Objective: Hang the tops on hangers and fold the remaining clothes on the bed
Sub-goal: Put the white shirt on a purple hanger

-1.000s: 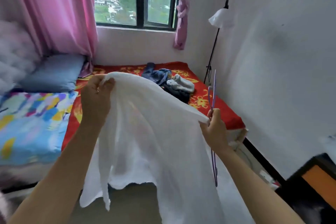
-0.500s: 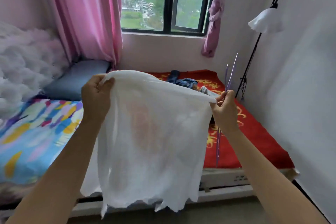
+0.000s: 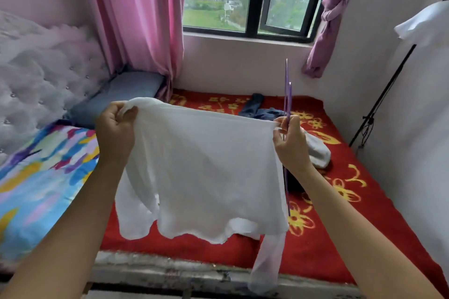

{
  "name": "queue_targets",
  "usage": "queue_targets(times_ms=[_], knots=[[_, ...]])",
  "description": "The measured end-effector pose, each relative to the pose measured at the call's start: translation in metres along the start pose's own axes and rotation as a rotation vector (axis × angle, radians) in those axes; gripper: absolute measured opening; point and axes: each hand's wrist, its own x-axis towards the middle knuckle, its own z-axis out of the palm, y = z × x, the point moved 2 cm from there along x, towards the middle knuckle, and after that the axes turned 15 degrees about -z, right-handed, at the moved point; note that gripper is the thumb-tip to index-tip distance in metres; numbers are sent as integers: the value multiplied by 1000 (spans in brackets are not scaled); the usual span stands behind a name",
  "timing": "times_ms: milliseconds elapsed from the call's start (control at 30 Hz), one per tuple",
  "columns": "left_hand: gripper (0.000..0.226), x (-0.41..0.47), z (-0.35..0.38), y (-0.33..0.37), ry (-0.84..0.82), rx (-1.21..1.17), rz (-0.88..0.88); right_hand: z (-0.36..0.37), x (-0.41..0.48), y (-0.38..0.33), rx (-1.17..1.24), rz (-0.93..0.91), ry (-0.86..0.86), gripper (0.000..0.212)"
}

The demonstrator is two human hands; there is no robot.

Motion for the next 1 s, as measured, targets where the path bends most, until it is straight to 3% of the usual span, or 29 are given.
queue_targets(times_ms=[433, 600, 767, 867, 1000], knots=[[16, 161, 118, -65, -27, -5, -56, 113, 98, 88, -45, 67, -136, 14], [15, 168, 142, -148, -125, 65, -192, 190, 52, 126, -20, 307, -335, 25], [19, 121, 130, -289, -279, 427, -540, 249, -55, 150, -16, 636, -752, 31], [30, 88, 113, -355, -466, 782, -750, 269, -97, 159, -44, 728, -976, 20], [49, 62, 106, -402, -705, 1121, -850, 271, -109, 171, -41, 788, -1013, 15]])
